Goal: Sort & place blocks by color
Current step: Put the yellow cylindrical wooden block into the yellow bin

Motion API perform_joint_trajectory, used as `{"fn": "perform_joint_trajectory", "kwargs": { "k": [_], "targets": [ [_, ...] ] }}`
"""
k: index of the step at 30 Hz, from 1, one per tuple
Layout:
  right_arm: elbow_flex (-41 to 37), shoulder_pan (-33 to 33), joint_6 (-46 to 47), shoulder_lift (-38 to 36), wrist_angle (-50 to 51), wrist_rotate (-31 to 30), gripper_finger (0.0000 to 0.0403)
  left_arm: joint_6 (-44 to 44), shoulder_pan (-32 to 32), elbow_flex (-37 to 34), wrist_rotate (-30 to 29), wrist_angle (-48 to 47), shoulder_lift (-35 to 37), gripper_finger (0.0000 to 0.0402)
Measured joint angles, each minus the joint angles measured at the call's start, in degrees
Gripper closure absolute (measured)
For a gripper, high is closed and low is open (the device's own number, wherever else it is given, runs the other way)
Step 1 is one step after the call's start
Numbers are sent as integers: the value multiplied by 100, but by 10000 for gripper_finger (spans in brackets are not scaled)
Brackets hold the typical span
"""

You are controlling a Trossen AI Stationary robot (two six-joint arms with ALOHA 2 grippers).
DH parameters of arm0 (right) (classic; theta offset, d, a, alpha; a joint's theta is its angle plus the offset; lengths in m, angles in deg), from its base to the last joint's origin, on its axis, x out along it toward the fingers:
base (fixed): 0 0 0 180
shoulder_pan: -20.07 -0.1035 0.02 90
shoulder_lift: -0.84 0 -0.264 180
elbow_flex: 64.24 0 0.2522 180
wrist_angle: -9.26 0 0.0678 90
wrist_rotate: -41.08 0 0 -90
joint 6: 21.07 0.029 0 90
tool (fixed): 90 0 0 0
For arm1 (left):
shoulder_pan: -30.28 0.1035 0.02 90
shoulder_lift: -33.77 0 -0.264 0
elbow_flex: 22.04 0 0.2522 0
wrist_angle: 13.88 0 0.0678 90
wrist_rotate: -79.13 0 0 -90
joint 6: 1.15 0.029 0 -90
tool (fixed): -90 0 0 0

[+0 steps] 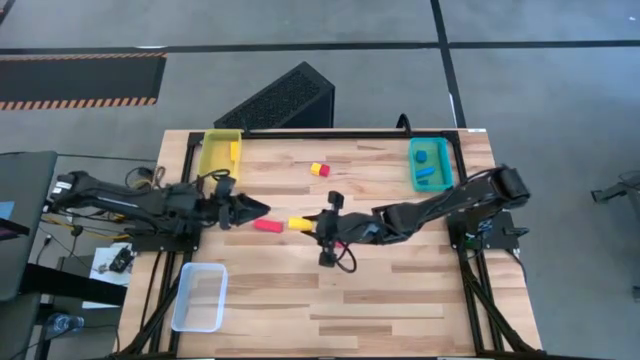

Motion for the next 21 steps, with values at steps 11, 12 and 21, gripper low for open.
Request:
{"fn": "perform_joint_trajectory", "kwargs": {
  "k": [11,12,21],
  "targets": [
    [11,30,-35,-34,19,39,283,-447,5,-219,160,1594,-1591,124],
    [11,54,-41,-34,22,41,283,-454,7,-219,157,1642,-1691,123],
    [11,207,-204,-34,13,179,283,-411,7,-125,-27,2215,-2307,124]
  ]
}}
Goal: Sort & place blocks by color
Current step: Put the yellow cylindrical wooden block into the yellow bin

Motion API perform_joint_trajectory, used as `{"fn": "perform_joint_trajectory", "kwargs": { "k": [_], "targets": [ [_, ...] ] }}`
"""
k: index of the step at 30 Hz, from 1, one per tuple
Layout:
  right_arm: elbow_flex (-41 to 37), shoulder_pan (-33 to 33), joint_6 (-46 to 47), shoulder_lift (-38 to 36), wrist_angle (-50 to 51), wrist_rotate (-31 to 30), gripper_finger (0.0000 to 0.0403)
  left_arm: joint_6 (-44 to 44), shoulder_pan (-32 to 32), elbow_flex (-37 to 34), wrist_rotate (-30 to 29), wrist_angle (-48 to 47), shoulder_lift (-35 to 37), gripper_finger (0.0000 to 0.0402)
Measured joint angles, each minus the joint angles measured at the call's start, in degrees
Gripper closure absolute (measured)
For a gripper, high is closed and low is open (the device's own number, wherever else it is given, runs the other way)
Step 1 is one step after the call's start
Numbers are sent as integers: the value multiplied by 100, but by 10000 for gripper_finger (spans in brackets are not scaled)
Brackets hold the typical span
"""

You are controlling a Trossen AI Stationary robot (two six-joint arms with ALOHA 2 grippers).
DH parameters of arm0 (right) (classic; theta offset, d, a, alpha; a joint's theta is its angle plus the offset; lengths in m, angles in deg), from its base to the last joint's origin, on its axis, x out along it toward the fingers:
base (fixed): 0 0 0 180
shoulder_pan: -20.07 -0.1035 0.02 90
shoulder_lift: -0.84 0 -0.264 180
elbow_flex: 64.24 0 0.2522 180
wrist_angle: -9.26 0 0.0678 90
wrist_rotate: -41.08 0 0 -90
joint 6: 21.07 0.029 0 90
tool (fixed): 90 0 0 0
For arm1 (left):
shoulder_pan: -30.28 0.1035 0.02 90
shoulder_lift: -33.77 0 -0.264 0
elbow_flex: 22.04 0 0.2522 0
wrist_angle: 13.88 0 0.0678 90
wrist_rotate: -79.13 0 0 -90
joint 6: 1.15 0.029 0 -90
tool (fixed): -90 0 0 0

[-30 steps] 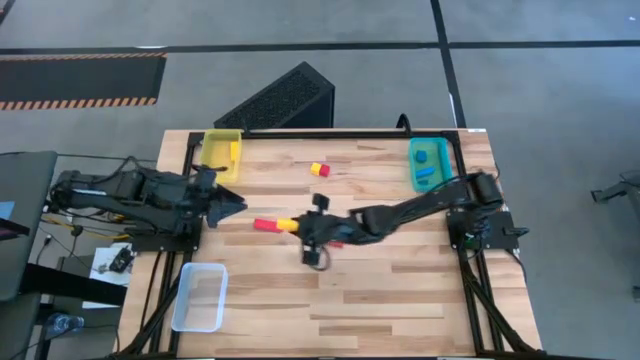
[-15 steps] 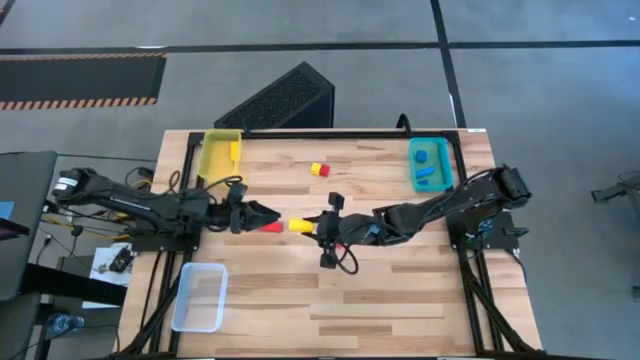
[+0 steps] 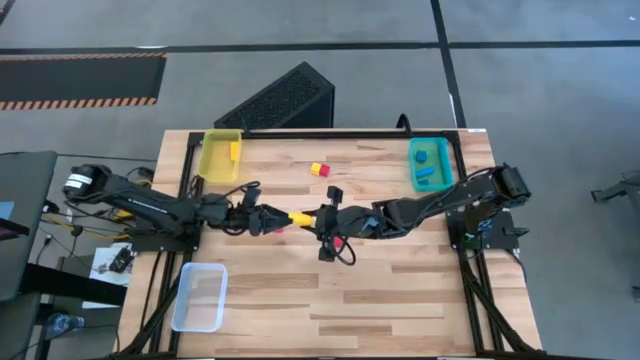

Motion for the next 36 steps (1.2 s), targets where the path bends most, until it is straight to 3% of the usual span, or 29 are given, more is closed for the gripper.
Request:
{"fn": "perform_joint_trajectory", "kwargs": {
  "k": [9,19,27,32,36],
  "targets": [
    [0,59,-179,0,-3,39,283,552,257,484,348,20,-429,173],
    [0,63,-181,0,13,89,283,443,643,521,1422,-189,-428,301],
    [0,103,-200,2,2,51,283,609,665,525,1347,-165,-428,274],
    [0,162,-200,2,6,25,283,618,819,525,1553,-164,-425,304],
    [0,170,-199,2,-37,-212,271,606,956,525,1744,-125,-425,304]
  ]
}}
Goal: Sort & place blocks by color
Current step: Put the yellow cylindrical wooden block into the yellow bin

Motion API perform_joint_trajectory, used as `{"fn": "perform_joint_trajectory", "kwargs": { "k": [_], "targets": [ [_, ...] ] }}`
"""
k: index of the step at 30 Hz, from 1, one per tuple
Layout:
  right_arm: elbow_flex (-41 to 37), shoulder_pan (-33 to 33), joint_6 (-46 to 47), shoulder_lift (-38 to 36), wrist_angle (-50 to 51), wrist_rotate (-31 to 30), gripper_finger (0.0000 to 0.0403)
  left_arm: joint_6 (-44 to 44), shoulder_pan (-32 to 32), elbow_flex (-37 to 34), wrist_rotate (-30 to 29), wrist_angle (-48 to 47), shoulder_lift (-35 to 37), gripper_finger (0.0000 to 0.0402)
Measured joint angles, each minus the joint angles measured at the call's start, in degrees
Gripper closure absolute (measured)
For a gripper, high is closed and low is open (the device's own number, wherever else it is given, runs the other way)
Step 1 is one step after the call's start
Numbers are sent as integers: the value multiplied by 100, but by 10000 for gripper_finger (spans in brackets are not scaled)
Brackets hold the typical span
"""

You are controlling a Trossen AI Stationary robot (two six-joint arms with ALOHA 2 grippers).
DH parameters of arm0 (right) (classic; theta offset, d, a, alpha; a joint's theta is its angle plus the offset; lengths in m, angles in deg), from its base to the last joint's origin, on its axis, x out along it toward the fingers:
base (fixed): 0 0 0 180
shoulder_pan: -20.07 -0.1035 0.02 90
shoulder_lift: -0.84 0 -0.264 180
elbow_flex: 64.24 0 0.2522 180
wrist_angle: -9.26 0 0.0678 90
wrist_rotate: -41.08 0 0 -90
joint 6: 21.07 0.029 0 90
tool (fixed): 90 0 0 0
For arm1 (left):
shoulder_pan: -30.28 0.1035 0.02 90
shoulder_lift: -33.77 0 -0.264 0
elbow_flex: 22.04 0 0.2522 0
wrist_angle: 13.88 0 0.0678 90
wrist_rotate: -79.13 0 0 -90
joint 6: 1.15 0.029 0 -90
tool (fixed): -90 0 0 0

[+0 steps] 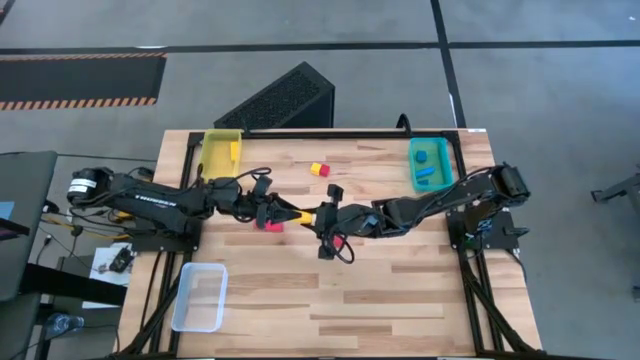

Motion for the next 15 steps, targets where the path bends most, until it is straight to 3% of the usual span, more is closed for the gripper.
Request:
{"fn": "perform_joint_trajectory", "kwargs": {
  "k": [4,11,15],
  "targets": [
    [0,2,4,3,-11,-278,243,-28,82,7,87,14,0,303],
    [0,21,-83,7,-7,-332,277,-44,327,7,291,-6,27,297],
    [12,72,272,9,-43,-445,233,-54,711,9,580,-50,161,303]
  ]
}}
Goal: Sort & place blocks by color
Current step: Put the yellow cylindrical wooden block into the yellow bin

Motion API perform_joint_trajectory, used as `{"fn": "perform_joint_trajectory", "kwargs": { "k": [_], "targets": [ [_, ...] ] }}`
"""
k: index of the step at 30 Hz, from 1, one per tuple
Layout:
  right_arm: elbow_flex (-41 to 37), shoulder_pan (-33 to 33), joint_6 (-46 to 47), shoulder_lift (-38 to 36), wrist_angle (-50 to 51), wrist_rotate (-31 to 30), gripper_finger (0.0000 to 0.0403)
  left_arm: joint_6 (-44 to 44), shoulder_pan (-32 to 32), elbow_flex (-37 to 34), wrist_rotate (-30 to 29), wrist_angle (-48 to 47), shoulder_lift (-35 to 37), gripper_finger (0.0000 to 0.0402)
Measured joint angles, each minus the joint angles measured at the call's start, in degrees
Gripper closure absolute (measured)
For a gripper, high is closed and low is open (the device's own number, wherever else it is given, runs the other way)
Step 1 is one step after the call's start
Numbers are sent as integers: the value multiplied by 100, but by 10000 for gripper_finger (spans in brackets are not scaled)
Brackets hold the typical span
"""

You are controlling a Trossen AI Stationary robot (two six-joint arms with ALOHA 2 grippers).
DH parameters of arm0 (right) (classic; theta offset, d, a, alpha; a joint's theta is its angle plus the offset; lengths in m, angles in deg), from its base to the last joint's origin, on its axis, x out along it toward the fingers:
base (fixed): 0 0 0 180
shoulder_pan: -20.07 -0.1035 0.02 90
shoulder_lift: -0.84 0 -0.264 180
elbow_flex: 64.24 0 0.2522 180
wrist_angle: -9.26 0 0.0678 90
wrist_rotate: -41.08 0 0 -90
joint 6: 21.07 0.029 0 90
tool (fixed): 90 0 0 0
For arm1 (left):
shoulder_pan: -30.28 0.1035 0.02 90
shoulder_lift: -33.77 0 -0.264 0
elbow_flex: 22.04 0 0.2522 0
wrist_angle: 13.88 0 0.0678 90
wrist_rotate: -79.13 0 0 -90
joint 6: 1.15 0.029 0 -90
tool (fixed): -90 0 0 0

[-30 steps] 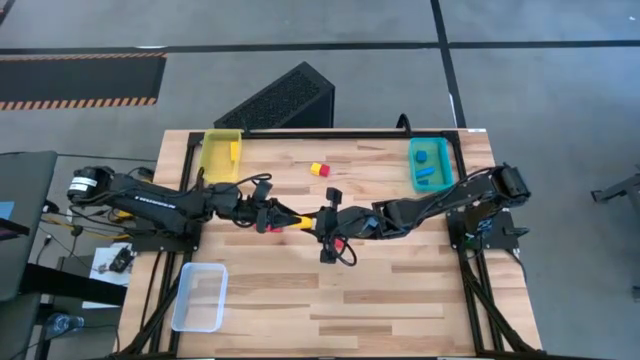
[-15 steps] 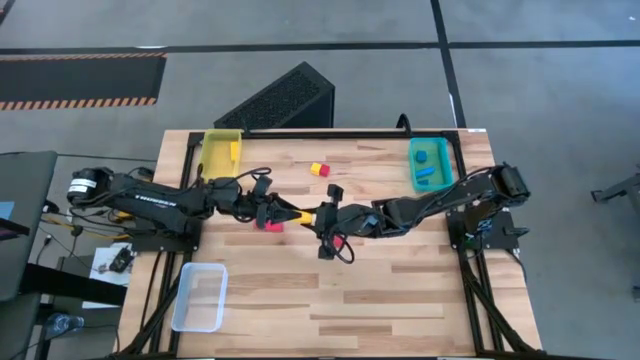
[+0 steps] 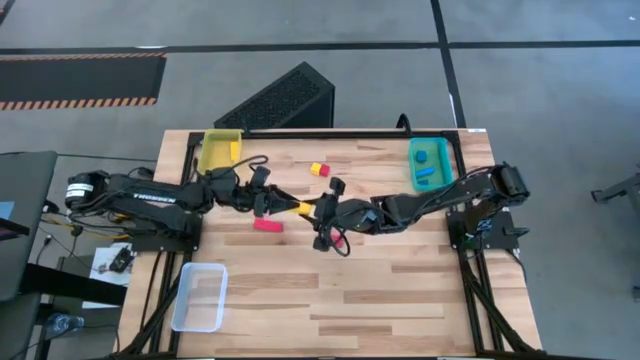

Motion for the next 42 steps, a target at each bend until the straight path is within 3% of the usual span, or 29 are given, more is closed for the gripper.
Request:
{"fn": "perform_joint_trajectory", "kwargs": {
  "k": [5,11,15,21,25,28,34,38,42],
  "targets": [
    [-1,98,912,-7,135,-180,146,378,717,-7,372,-526,456,298],
    [-3,142,1946,-7,713,-399,117,1117,1860,-9,67,-2320,1337,300],
    [-5,125,2434,-7,1177,-395,118,1759,2483,-9,-775,-3554,1946,299],
    [-6,43,2826,15,1415,-382,118,2616,2985,-10,-2532,-5103,2661,299],
    [-7,46,3084,15,1394,-381,118,3031,3097,-11,-3817,-5792,2843,297],
    [-7,99,3272,15,1388,-380,117,3210,3210,-11,-4358,-6091,2787,296],
    [-7,378,4084,15,1395,-186,117,3182,3670,-11,-3839,-6224,2281,262],
    [-7,753,4552,15,1396,333,117,3177,4045,-11,-3649,-6320,1868,211],
    [-7,1199,4814,15,1415,963,117,3507,4322,-11,-2962,-6273,1695,172]
  ]
}}
